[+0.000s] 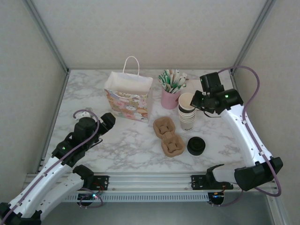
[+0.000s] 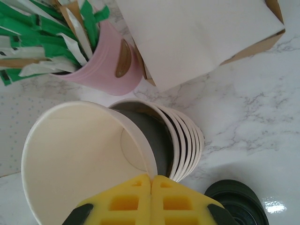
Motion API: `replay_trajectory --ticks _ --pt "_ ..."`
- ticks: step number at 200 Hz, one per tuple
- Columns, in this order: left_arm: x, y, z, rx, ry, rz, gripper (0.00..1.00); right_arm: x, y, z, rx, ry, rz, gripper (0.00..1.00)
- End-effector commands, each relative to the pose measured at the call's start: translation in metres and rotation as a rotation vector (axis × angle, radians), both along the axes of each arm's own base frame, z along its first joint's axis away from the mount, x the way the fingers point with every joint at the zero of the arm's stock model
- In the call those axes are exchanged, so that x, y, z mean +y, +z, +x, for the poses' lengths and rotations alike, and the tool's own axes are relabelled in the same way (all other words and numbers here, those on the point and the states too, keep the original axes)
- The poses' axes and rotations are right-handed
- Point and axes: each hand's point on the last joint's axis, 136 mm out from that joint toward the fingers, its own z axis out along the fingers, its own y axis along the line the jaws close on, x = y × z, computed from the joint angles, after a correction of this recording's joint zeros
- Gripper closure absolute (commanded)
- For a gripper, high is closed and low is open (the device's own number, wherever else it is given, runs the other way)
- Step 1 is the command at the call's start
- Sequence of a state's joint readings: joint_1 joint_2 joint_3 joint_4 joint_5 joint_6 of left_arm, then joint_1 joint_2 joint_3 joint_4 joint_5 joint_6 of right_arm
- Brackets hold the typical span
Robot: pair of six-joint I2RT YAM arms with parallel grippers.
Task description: Pack the takeout coffee
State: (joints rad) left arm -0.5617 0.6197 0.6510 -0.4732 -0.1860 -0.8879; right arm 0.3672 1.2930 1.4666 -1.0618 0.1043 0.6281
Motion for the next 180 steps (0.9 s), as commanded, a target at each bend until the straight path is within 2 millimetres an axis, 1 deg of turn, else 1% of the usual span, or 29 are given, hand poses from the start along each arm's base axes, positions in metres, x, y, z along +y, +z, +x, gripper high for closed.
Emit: replay_trajectory --ticks 1,56,82,143,180 --pt "0.004 -0.009 -0.004 0.018 0.019 0.013 0.12 0.001 0.021 -0.002 -0.057 0.018 0.008 1.00" --pt "0.005 -0.009 -0.003 0.015 0.022 0.013 0.12 -0.007 0.021 -0.010 -0.049 0.018 -0.027 1.00" --pt "0.005 -0.010 -0.003 0.017 0.023 0.016 0.12 -0.010 0.027 -0.018 -0.061 0.020 -0.027 1.00" --pt "0.006 -0.013 -0.001 0.021 0.034 0.020 0.12 -0.016 0.052 -0.034 -0.107 0.047 -0.033 1.00" --pt "0.008 -0.014 -0.002 0.026 0.041 0.027 0.12 -0.015 0.077 -0.041 -0.155 0.080 -0.010 1.00"
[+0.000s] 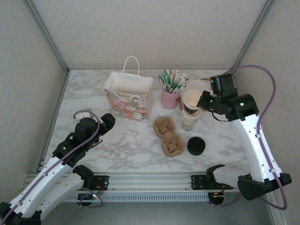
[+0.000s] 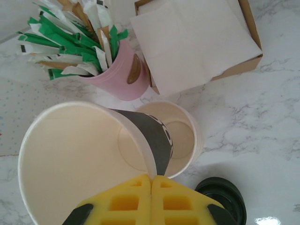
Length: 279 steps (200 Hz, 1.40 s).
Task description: Pack the takeout coffee
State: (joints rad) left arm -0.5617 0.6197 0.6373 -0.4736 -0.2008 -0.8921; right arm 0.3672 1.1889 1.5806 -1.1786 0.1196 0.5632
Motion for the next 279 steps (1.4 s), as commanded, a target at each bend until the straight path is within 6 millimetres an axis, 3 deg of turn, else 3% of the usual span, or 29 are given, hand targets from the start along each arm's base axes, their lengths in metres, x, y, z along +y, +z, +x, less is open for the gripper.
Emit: replay_trajectory --ticks 1,52,83,124,168,184,235,279 --pt "0.005 -0.008 -0.003 0.017 0.026 0.017 0.12 0.000 0.024 -0.011 -0.047 0.039 0.003 1.00" --pt "0.011 -0.014 -0.006 0.029 0.053 0.017 0.12 0.034 0.064 -0.023 -0.137 0.180 0.161 1.00" --pt "0.014 -0.016 -0.007 0.038 0.063 0.024 0.12 0.070 0.066 -0.027 -0.115 0.303 0.156 1.00" --pt "0.021 -0.024 -0.014 0.069 0.085 0.044 0.12 0.126 0.039 -0.052 -0.039 0.494 0.049 1.00" --pt "0.032 -0.038 -0.020 0.078 0.130 0.041 0.15 0.165 -0.008 -0.083 0.030 0.615 0.009 1.00" --pt "0.031 -0.045 -0.021 0.089 0.134 0.025 0.20 0.177 -0.026 -0.090 0.047 0.637 -0.012 1.00" --pt "0.033 -0.060 -0.025 0.119 0.155 0.013 0.24 0.214 -0.065 -0.096 0.055 0.659 -0.017 1.00" --pt "0.040 -0.062 -0.027 0.101 0.191 -0.004 0.24 0.230 -0.090 -0.095 0.062 0.641 -0.054 1.00"
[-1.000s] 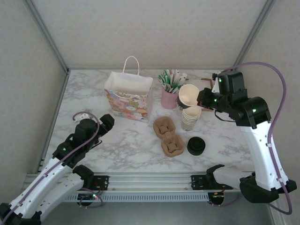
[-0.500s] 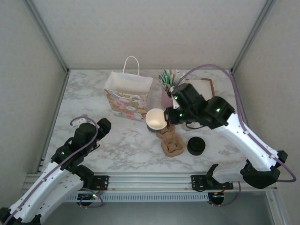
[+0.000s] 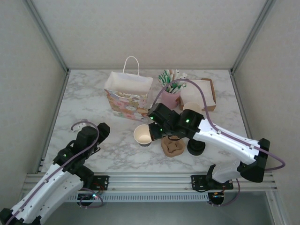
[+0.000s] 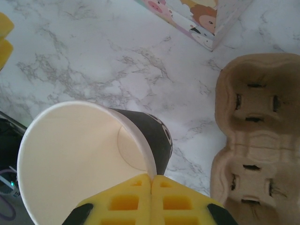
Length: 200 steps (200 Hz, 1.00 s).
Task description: Pack the takeout coffee
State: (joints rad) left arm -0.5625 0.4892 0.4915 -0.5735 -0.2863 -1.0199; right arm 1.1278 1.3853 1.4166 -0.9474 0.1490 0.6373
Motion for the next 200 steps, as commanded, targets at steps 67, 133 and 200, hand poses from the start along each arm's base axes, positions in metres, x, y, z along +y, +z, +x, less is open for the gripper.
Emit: replay_trajectory --ticks 67,133,200 --pt "0.006 -0.018 -0.009 0.017 0.029 -0.016 0.24 0.013 -0.043 0.017 -0.028 -0.131 -0.026 1.00" --pt "-0.014 -0.023 -0.004 0.053 -0.057 -0.033 0.19 0.006 -0.087 0.024 -0.027 -0.193 -0.113 1.00" --pt "-0.014 -0.027 -0.005 0.058 -0.054 -0.041 0.18 0.010 -0.117 0.014 0.061 -0.223 -0.101 0.98"
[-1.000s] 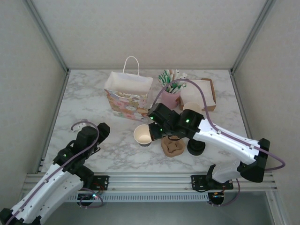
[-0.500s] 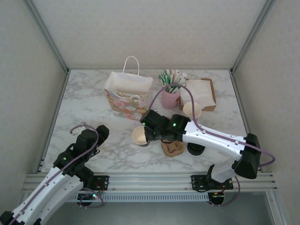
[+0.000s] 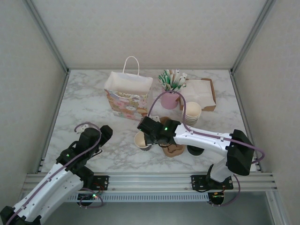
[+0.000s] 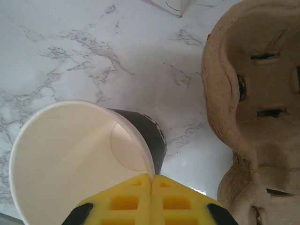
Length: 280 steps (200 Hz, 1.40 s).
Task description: Pack the takeout coffee
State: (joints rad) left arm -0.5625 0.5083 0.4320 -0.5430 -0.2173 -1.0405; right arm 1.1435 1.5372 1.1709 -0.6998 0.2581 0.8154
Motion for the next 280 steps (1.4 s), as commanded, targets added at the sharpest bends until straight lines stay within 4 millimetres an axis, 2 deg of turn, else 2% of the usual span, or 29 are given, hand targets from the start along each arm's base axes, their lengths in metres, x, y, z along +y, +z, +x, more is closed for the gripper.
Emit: replay_trajectory --ticks 1,31,50,74,108,132,146,172,193,217,250,280 --pt "-0.004 -0.001 -0.001 -0.008 -0.012 -0.014 0.18 0.002 -0.008 -0.003 0.020 -0.034 0.011 0.98" --pt "-0.004 -0.004 -0.001 0.000 -0.014 -0.013 0.17 -0.003 -0.011 -0.006 0.036 -0.055 -0.002 0.92" --pt "-0.004 -0.004 -0.001 -0.002 -0.011 -0.014 0.17 -0.006 -0.008 -0.005 0.032 -0.064 -0.014 0.78" --pt "-0.003 -0.003 -0.001 -0.005 -0.009 -0.013 0.17 -0.009 -0.003 -0.005 0.027 -0.070 -0.022 0.69" --pt "-0.003 -0.004 0.000 -0.006 -0.006 -0.012 0.16 -0.010 0.009 -0.004 0.017 -0.054 -0.025 0.60" --pt "-0.003 -0.005 0.000 -0.006 -0.008 -0.011 0.16 -0.020 0.031 -0.003 -0.016 -0.049 -0.046 0.52" --pt "-0.004 -0.005 0.001 -0.008 -0.013 -0.011 0.16 -0.031 0.051 -0.002 -0.055 -0.046 -0.046 0.49" --pt "-0.007 -0.003 0.003 -0.011 -0.024 -0.008 0.16 -0.056 0.093 -0.001 -0.148 -0.060 0.003 0.36" --pt "-0.010 -0.003 0.005 -0.004 -0.037 0.003 0.15 -0.092 0.113 -0.003 -0.214 -0.116 -0.015 0.29" --pt "-0.013 -0.002 0.007 0.003 -0.047 0.019 0.15 -0.143 0.117 -0.006 -0.267 -0.238 -0.075 0.26" --pt "-0.014 -0.003 0.009 0.008 -0.057 0.036 0.14 -0.199 0.109 -0.015 -0.331 -0.378 -0.063 0.13" --pt "-0.015 -0.004 0.010 0.009 -0.057 0.039 0.14 -0.210 0.094 -0.024 -0.344 -0.338 0.026 0.12"
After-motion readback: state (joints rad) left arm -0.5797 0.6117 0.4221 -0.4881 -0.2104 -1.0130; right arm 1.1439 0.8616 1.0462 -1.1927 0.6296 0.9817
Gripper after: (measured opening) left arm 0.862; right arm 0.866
